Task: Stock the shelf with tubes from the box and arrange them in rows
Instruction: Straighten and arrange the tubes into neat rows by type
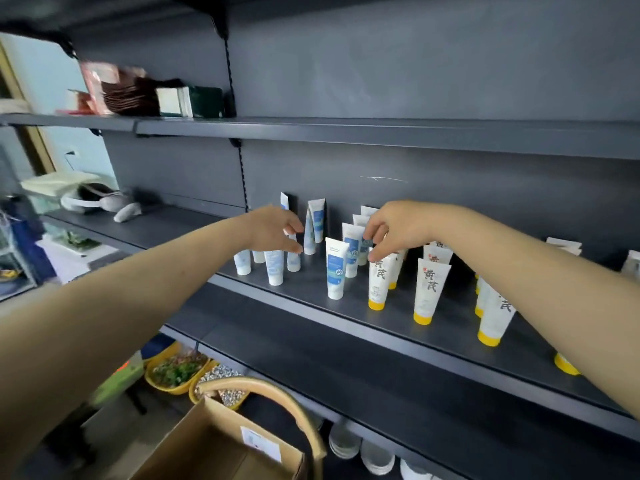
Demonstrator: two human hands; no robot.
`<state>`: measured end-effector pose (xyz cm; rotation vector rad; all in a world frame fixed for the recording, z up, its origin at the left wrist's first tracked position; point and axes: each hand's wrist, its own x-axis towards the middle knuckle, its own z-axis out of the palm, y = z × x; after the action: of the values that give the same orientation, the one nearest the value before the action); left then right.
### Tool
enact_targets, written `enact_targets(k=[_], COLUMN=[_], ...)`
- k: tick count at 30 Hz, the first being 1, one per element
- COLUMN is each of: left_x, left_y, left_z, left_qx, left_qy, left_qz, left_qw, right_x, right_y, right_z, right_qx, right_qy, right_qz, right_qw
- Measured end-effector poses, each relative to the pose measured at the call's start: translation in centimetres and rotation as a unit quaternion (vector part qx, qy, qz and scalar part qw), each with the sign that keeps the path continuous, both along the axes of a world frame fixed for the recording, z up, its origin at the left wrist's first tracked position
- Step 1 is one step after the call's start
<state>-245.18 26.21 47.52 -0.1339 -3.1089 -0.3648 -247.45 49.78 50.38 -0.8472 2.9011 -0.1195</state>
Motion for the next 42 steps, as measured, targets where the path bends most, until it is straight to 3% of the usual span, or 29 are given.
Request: enact_targets(k=[10,19,33,42], left_x=[-2.3,-7.3,-10.4,-17.3], left_y=[-7.9,-18.6,-21.6,-24.8], left_z=[-1.0,-2.5,-3.2,-5.0], left_qx=[-0.015,-0.008,0.032,0.068], left_qy=[-0.009,0.006,0.017,0.014], left_qz=[0.004,-0.076,-0.040,-0.114], left_qw=[1.000,0.997,0.999,0.991], right_x=[-2.6,-5.6,-7.0,-10.1], right_y=[-9.0,-19.6,-21.2,-25.4], right_z=[-0.2,-2.4,-4.1,-5.5], right_qx=[-0.002,-0.011,-0.064,-0.084], right_qy=[0.000,-0.015,-0.028,-0.013], right_qz=[0.021,-0.070,-0.087,-0.172], right_qw=[1.000,0.997,0.994,0.981])
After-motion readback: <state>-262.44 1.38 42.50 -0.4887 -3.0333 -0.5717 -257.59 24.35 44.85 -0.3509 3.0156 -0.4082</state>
